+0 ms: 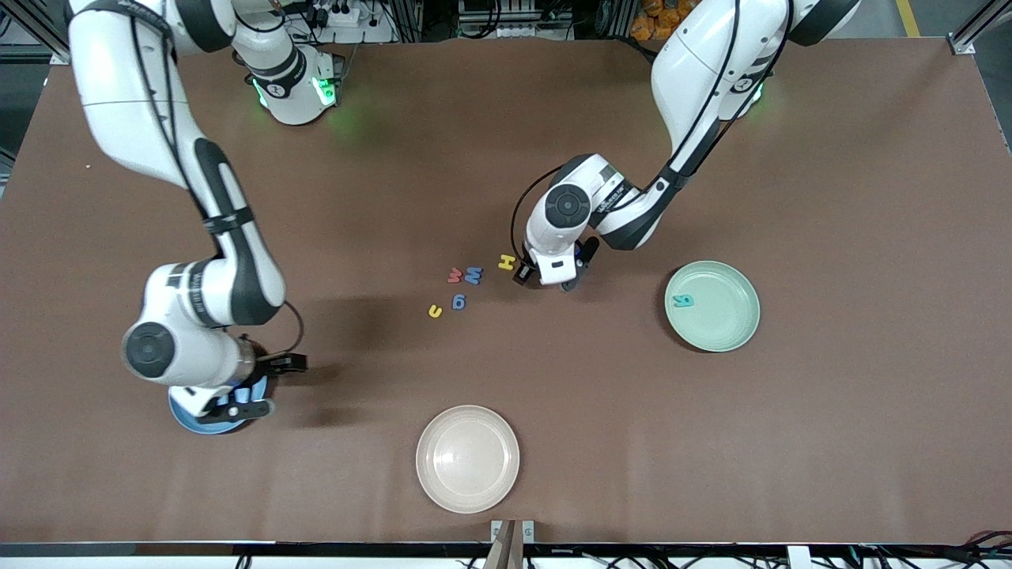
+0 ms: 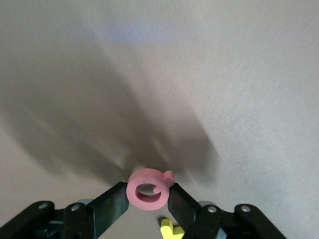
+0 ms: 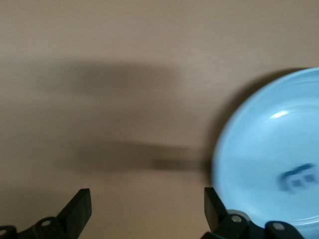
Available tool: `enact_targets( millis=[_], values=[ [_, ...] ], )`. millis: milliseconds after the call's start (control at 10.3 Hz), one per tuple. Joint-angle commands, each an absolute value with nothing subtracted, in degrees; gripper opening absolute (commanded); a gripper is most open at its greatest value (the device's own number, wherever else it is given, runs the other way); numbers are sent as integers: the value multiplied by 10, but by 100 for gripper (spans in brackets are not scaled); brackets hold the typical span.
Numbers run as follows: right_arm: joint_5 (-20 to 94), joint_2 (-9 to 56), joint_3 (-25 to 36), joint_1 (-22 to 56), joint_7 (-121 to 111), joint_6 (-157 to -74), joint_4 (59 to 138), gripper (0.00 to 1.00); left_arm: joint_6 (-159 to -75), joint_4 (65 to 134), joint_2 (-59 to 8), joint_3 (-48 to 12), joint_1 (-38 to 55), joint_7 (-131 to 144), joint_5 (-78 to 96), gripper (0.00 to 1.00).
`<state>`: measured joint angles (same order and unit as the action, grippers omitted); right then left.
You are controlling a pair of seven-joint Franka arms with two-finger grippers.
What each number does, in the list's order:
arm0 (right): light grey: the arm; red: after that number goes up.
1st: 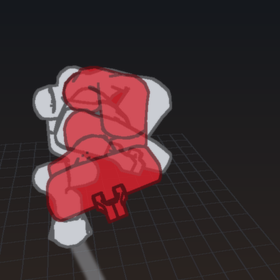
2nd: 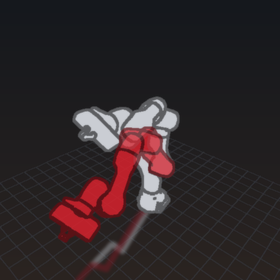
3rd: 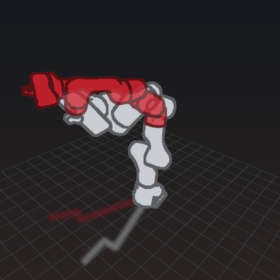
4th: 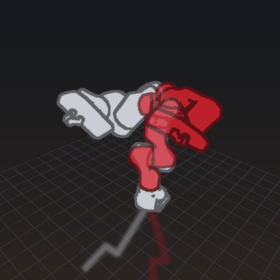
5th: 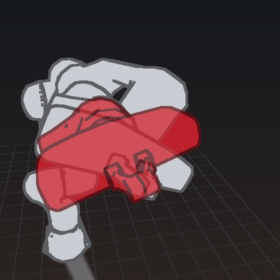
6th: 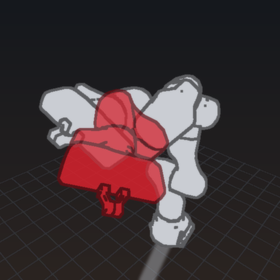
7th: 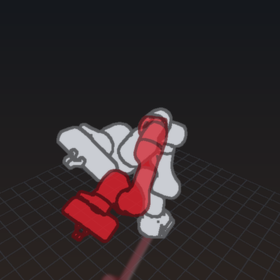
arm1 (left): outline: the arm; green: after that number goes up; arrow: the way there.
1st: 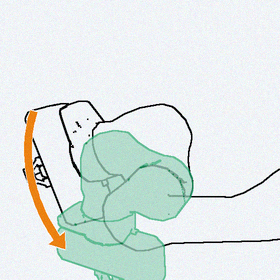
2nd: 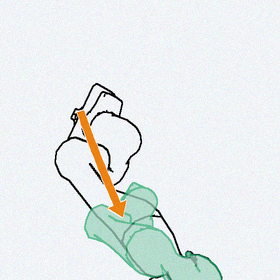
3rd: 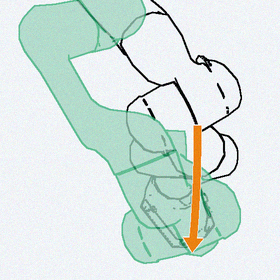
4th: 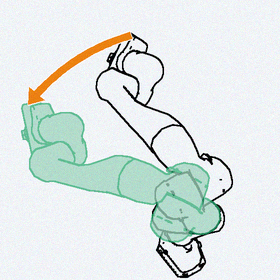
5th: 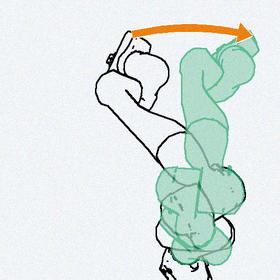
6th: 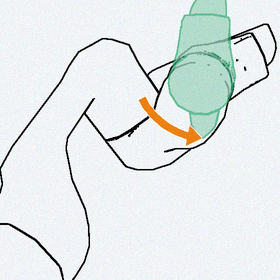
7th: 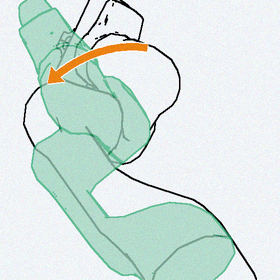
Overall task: Sort upper and lower case letters into plates
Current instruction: 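Place the pink Q on the green plate while the right gripper grasps the blue g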
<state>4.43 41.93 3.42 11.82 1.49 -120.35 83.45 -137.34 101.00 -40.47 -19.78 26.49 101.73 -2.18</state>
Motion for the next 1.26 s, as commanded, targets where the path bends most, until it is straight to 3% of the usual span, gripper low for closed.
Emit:
enact_targets(
  millis=[0,388,776,970,1164],
  values=[
    [54,400,32,162,79,-1191,842,100,-1256,963,-386,-197,252,973,-35,31],
    [65,403,31,293,247,-1208,853,100,-1094,973,-337,-197,160,662,-66,31],
    [70,417,31,391,389,-1251,866,100,-1092,1008,-327,-197,86,481,-132,29],
    [69,416,31,405,393,-1328,923,100,-1093,1016,-326,-199,74,463,-175,28],
    [65,421,32,410,390,-1342,929,100,-1093,1017,-324,-198,49,400,-178,28]
  ],
)
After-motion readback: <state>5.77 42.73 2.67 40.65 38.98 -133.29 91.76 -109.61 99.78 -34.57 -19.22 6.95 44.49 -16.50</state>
